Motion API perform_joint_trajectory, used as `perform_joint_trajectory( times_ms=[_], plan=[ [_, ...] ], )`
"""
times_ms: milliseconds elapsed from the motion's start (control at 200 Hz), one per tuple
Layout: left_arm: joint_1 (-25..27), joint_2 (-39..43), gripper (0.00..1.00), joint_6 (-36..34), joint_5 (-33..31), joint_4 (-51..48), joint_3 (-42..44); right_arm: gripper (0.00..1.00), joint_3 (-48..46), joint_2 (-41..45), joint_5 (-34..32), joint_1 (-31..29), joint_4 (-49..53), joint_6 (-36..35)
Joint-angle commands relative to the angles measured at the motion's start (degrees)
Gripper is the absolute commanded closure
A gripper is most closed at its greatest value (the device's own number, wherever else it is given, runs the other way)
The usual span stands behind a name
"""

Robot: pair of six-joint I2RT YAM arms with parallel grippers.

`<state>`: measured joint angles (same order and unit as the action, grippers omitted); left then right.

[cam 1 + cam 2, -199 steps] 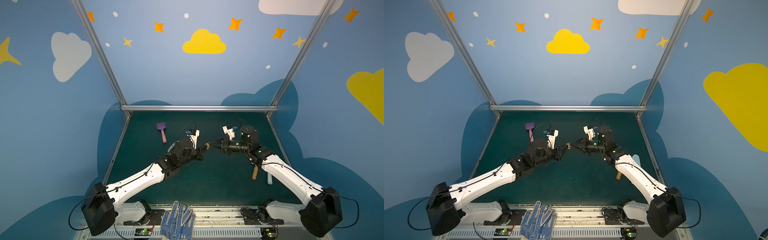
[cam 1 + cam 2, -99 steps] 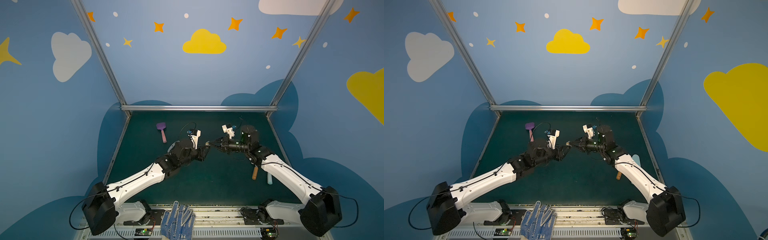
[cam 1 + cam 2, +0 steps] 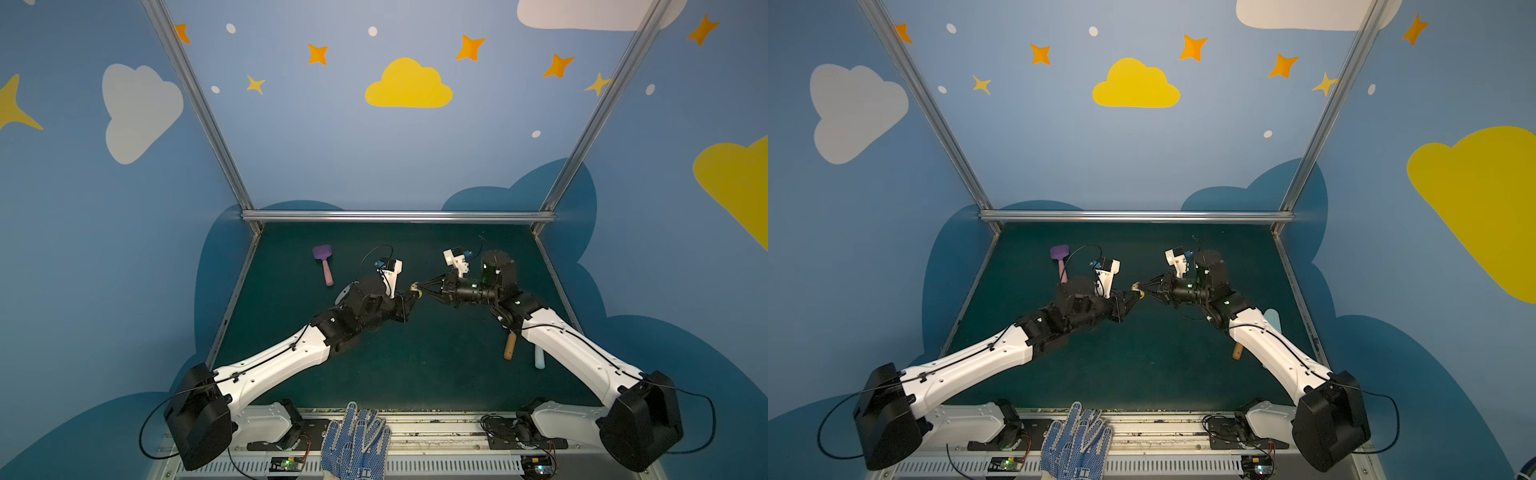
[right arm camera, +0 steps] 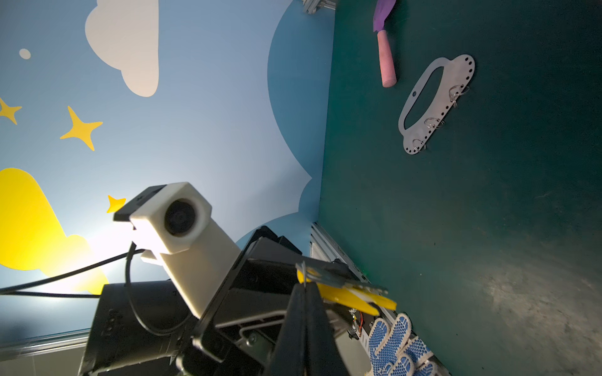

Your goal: Put the keys on the keyring

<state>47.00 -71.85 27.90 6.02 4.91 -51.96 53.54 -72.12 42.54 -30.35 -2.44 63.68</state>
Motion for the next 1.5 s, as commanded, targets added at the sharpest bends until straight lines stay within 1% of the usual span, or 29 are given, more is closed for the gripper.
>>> perform_joint_trajectory(
  times_ms=[0,120,180,245,431,471,521,546,616,681,786,896,996,1187,1297,1392,1497],
  plan=[
    [-0.16,1.85,0.78,-1.01,-0.65,-0.15,-1.82,1.00,-0.72,-0.55,0.57,-0.04,-1.33,0.03],
    [-0.26,2.59,0.81,-1.09,-0.58,-0.08,-1.82,1.00,-0.80,-0.82,0.66,-0.05,-1.24,-0.05],
    [-0.16,2.70,0.84,-1.17,-0.57,-0.16,-1.87,1.00,-0.88,-0.95,0.78,-0.06,-1.34,0.13],
    [-0.16,2.69,0.89,-1.11,-0.37,-0.42,-1.92,1.00,-0.98,-0.84,0.65,-0.06,-1.52,0.17],
    [-0.05,2.43,0.91,-0.79,-0.56,-1.04,-1.57,1.00,-0.91,-0.58,0.34,-0.06,-1.52,0.23],
    [-0.16,2.24,0.90,-0.72,-0.57,-1.04,-1.48,1.00,-0.89,-0.57,0.39,-0.05,-1.48,0.29],
    [-0.07,2.16,0.82,-0.66,-0.58,-1.08,-1.54,1.00,-0.81,-0.49,0.34,-0.06,-1.42,0.26],
    [-0.11,2.01,0.79,-0.48,-0.44,-1.13,-1.56,1.00,-0.80,-0.49,0.34,-0.06,-1.43,0.28],
    [-0.16,1.87,0.76,-0.30,-0.39,-0.88,-1.46,1.00,-0.80,-0.39,0.31,-0.06,-1.43,0.29],
    [-0.19,1.58,0.76,-0.22,-0.31,-0.73,-1.58,1.00,-0.78,-0.30,0.35,-0.05,-1.52,0.34],
    [-0.16,1.13,0.80,-0.22,-0.46,-0.47,-1.73,1.00,-0.80,-0.09,0.34,-0.06,-1.52,0.43],
    [-0.19,0.60,0.77,-0.52,-1.42,-0.64,-2.04,1.00,-0.98,0.13,0.35,-0.08,-1.61,0.64],
    [-0.15,0.06,0.82,-0.54,-1.71,-1.04,-2.35,1.00,-1.07,0.22,0.43,-0.10,-1.78,0.83],
    [-0.16,-0.55,0.83,-0.52,-3.01,-1.45,-2.68,1.00,-1.07,0.90,0.57,-0.13,-1.95,1.05],
    [-0.16,-0.39,0.90,-0.68,-3.56,-1.77,-2.70,1.00,-1.16,1.19,0.61,-0.07,-1.96,1.08],
    [-0.16,0.00,0.90,-0.92,-4.01,-1.72,-2.79,1.00,-1.40,1.27,0.52,-0.07,-1.83,1.07],
    [-0.20,0.55,0.93,-1.51,-4.63,-2.31,-2.88,1.00,-1.68,1.35,0.35,-0.08,-1.79,1.09]
  ],
)
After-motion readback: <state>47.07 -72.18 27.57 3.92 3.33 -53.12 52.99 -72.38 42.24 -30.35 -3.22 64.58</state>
